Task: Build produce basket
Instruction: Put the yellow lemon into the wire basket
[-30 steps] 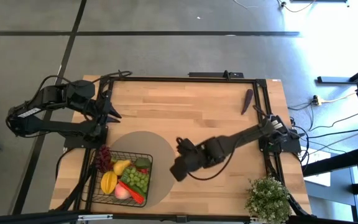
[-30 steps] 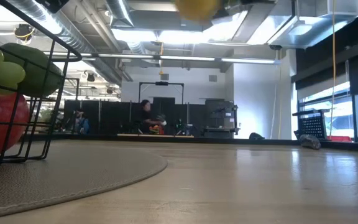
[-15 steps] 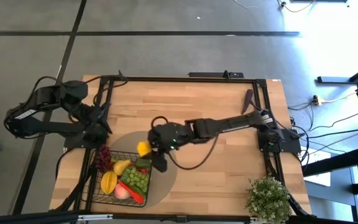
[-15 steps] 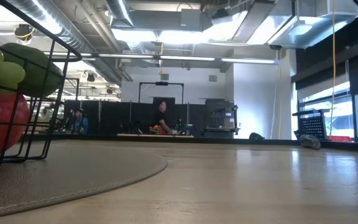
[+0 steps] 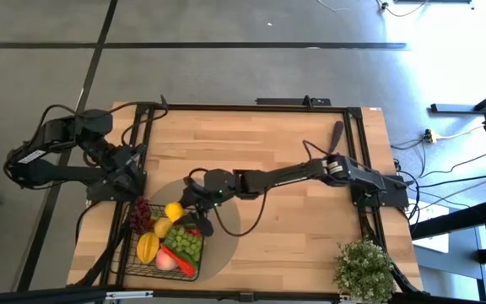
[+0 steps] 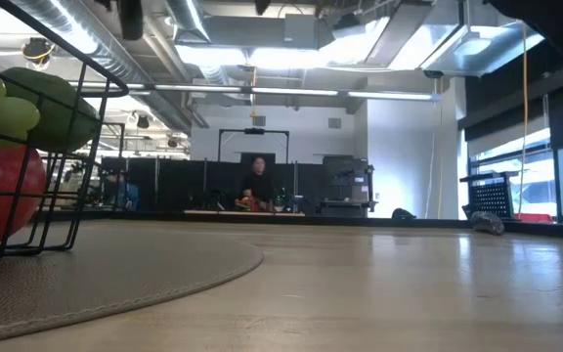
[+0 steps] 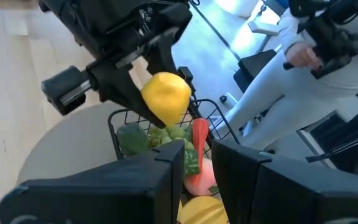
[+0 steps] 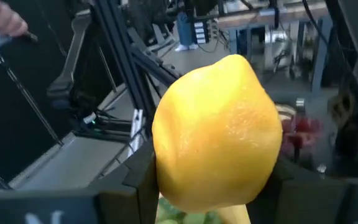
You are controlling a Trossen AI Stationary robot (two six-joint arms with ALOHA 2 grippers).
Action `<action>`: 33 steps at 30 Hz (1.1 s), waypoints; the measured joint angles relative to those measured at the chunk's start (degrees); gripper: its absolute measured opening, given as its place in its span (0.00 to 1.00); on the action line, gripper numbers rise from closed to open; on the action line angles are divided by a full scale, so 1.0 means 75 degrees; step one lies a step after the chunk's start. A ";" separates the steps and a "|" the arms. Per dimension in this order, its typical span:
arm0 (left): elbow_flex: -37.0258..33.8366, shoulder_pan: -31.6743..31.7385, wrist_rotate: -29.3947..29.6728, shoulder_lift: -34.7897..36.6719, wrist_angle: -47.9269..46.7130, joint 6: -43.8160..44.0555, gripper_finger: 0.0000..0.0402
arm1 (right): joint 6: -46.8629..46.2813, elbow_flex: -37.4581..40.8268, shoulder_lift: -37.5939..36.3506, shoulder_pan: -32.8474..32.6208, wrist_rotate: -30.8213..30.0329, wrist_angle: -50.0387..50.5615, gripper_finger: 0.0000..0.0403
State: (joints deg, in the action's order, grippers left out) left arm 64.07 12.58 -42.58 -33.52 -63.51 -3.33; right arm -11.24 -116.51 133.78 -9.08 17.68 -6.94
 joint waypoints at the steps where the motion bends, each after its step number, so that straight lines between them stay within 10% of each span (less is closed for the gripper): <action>1: 0.0000 0.0000 0.0001 0.0000 0.0001 0.0009 0.18 | 0.0189 -0.0003 0.0070 0.0000 -0.0004 -0.0204 0.40; 23: 0.0000 0.0003 0.0580 0.0000 0.0016 0.0230 0.18 | 0.2044 -0.0008 0.1109 0.0012 -0.0078 -0.1002 0.40; 33: 0.0000 0.0003 0.0596 0.0000 0.0017 0.0227 0.18 | 0.2179 -0.0008 0.1109 0.0006 -0.0649 -0.0997 0.66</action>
State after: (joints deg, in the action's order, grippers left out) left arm 64.07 12.60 -38.11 -33.52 -63.37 -1.63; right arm 5.10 -116.57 142.10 -9.04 12.82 -14.41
